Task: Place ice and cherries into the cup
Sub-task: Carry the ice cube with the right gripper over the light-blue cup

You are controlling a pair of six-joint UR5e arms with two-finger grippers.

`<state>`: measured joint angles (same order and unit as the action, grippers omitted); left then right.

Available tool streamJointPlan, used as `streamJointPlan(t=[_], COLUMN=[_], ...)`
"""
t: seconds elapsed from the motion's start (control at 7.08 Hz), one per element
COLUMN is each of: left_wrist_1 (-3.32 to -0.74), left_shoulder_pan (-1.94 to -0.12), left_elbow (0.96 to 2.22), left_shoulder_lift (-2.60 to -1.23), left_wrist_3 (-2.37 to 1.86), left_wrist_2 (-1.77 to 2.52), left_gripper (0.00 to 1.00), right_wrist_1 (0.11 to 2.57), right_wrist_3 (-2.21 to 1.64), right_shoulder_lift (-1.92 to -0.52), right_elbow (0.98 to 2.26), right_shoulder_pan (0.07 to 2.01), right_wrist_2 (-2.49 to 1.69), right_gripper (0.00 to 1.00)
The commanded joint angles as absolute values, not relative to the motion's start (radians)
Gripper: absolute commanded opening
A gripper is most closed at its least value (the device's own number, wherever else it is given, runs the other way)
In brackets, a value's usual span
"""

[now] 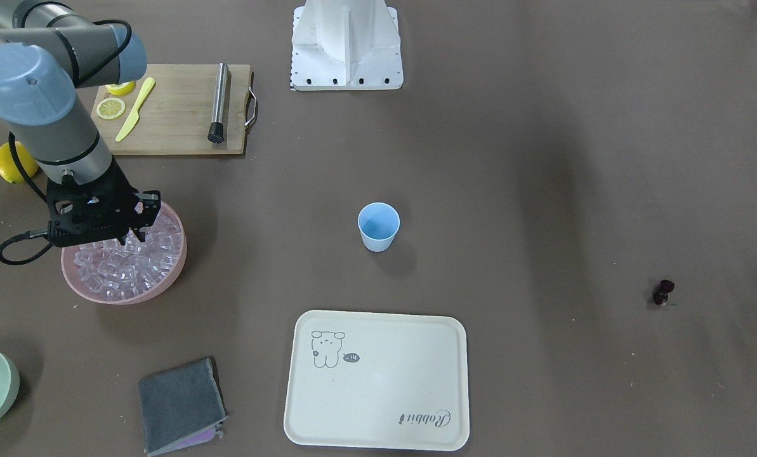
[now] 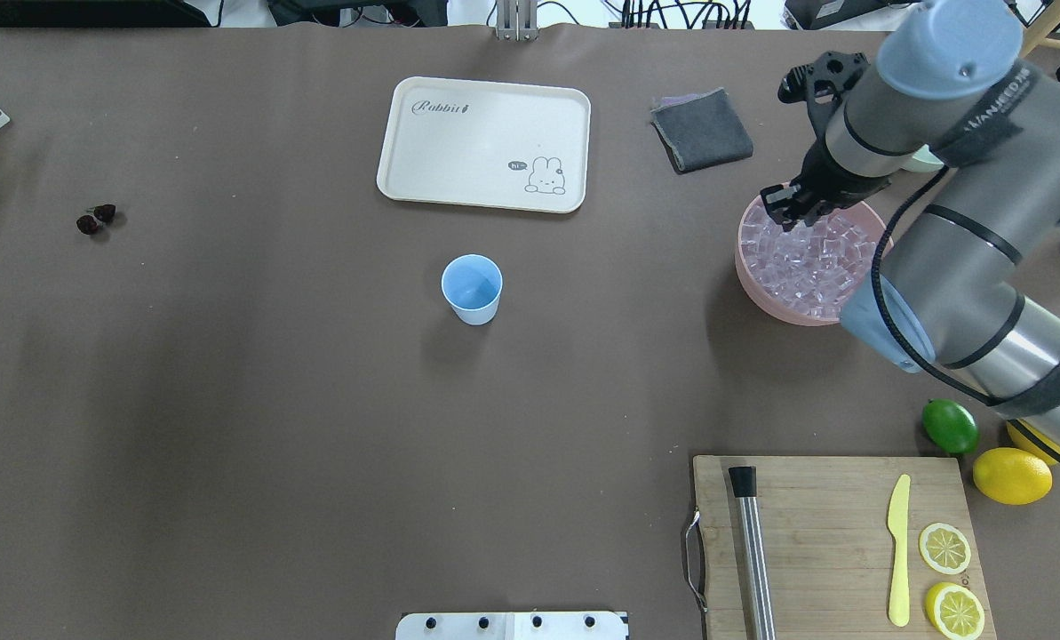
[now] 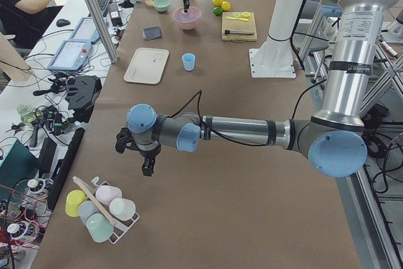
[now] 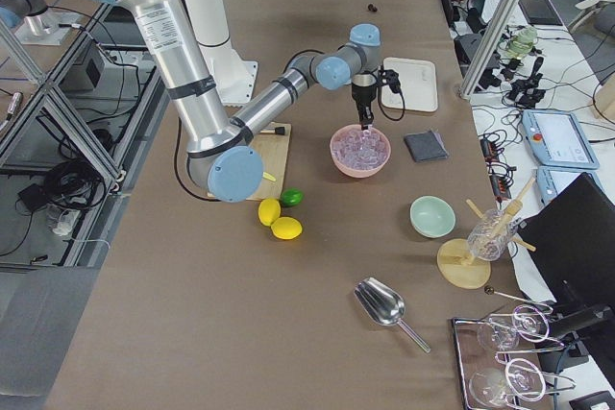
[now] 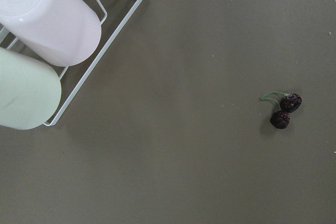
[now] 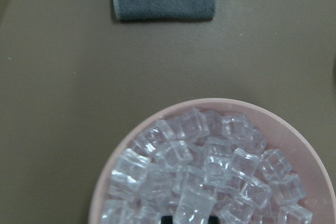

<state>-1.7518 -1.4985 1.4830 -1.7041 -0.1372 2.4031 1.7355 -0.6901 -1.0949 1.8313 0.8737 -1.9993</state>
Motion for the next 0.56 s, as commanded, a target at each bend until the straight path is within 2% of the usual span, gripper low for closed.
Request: streamJointPlan(t=[0.0,0.14,0.42], left_wrist_1=[-1.752,-1.752,-1.761], left_shoulder_pan=[-1.497,-1.497,-1.499], left_elbow=[1.483,1.483,1.483], left_shoulder_lift=[-1.710,-1.710,-1.709], left_wrist_3=[-0.138,-0.138,-0.138], left_wrist_2=[2.404,2.404,2.404], left_gripper=[0.98,0.98,0.98], right_wrist_1=[1.881,1.891,1.878], right_wrist_3=[-0.930,-1.040,-1.217], right_shoulder_lift=[-0.903,-0.787,-0.564], right_elbow=[1.824,1.748,1.517], right_shoulder_pan=[0.763,0.706,0.603], right_wrist_2=[-1.946,-1.939,-1.853], right_gripper=[0.27,0.27,0.27])
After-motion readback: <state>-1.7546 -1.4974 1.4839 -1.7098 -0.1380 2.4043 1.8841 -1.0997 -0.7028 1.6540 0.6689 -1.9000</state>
